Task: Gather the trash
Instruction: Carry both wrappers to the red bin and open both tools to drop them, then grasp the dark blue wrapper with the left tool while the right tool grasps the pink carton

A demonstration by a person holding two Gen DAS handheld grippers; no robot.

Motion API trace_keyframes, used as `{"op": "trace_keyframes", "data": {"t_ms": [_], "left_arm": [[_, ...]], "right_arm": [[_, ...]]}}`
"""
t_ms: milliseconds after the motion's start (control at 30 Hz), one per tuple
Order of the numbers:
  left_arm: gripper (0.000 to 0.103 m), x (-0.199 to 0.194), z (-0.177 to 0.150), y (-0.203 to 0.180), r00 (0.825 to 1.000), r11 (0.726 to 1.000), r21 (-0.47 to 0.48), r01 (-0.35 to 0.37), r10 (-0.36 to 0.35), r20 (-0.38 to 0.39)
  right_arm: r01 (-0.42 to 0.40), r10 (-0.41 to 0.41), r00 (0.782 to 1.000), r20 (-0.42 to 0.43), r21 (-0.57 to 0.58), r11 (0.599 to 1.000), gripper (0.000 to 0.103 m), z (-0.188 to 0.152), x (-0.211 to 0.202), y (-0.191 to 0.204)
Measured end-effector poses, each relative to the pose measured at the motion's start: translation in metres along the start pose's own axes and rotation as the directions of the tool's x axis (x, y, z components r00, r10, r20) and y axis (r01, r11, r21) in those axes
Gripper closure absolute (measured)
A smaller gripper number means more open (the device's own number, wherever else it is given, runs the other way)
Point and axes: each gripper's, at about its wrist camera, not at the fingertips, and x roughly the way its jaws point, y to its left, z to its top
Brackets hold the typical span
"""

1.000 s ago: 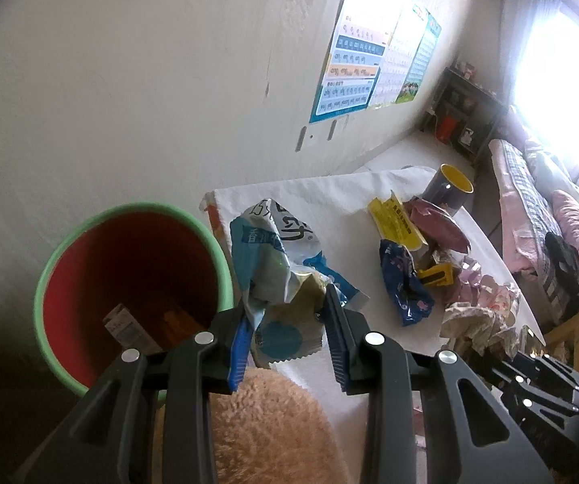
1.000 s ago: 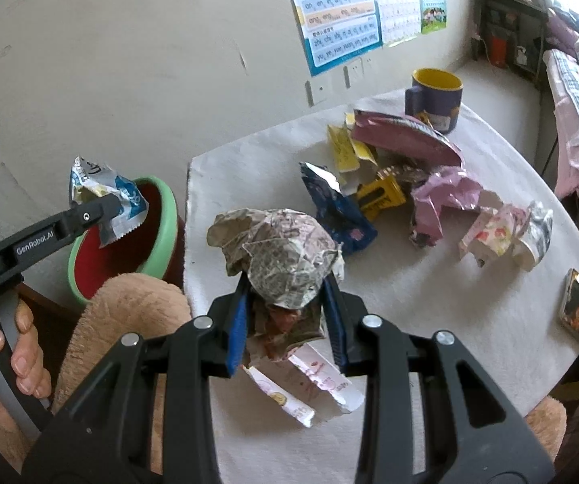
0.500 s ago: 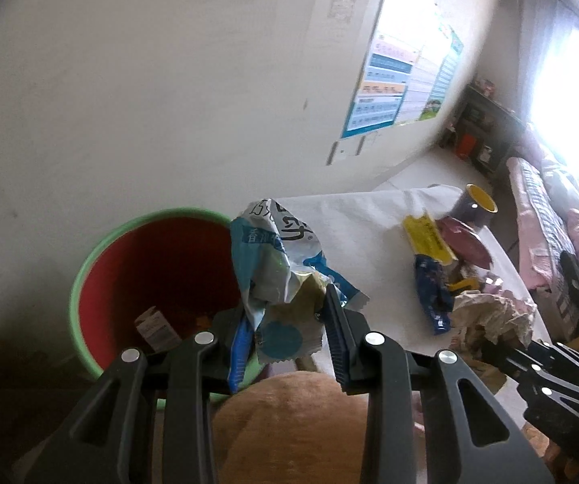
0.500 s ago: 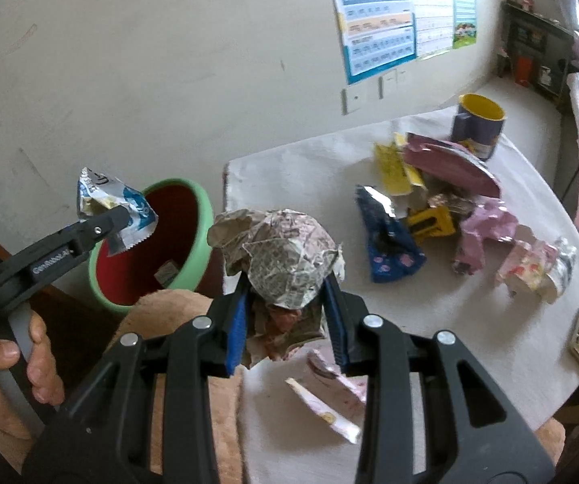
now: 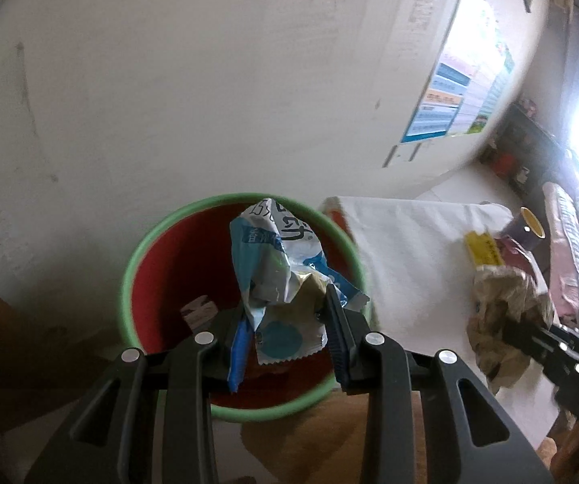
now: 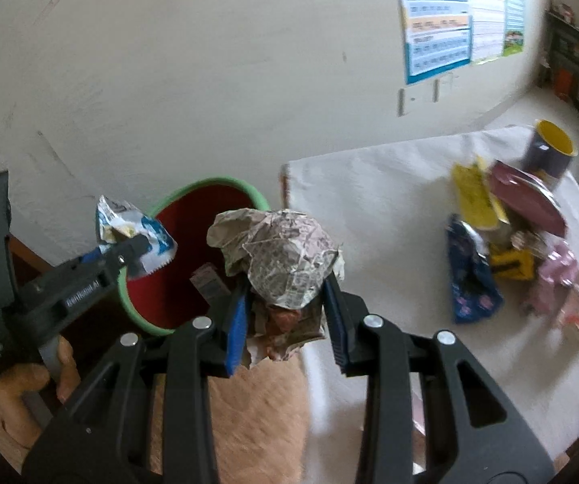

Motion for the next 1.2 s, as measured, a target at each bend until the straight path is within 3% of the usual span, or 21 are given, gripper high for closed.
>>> {"op": "trace_keyframes", "data": {"t_ms": [467, 600, 667, 833, 1000, 1200], "left_arm": [[0.072, 0.028, -0.006, 0.038, 0.997, 0.996, -0.069, -0.049, 0.044, -0.068], [0.070, 0.034, -0.007, 0.042, 0.995, 0.995, -0.081, -0.064, 0.057, -0.082], [0.058, 0.036, -0.008, 0.044, 0.995, 0.994, -0.089, -0.070, 0.062, -0.084], [0.044, 0.036, -0.008, 0.042, 0.993, 0.993, -0.076, -0.091, 0.085, -0.077], [0.037, 0.034, -0.005, 0.037, 0.994, 0.993, -0.067, -0.094, 0.090, -0.068], [0.037, 0.022, -0.006, 0.028, 0.996, 0.996, -0.072, -0.061, 0.056, -0.062]], "right_arm": [[-0.096, 0.095, 0.990, -0.101, -0.013, 0.995, 0.069, 0.029, 0.069, 0.043], [-0.112, 0.110, 0.988, -0.107, -0.014, 0.994, 0.064, 0.034, 0.080, 0.049], [-0.129, 0.127, 0.986, -0.112, -0.012, 0.992, 0.055, 0.039, 0.086, 0.050], [-0.151, 0.149, 0.983, -0.103, -0.011, 0.988, 0.046, 0.042, 0.088, 0.053], [-0.158, 0.157, 0.984, -0.083, -0.006, 0.987, 0.044, 0.039, 0.079, 0.050], [-0.153, 0.153, 0.987, -0.044, -0.003, 0.988, 0.042, 0.039, 0.049, 0.028]]}}
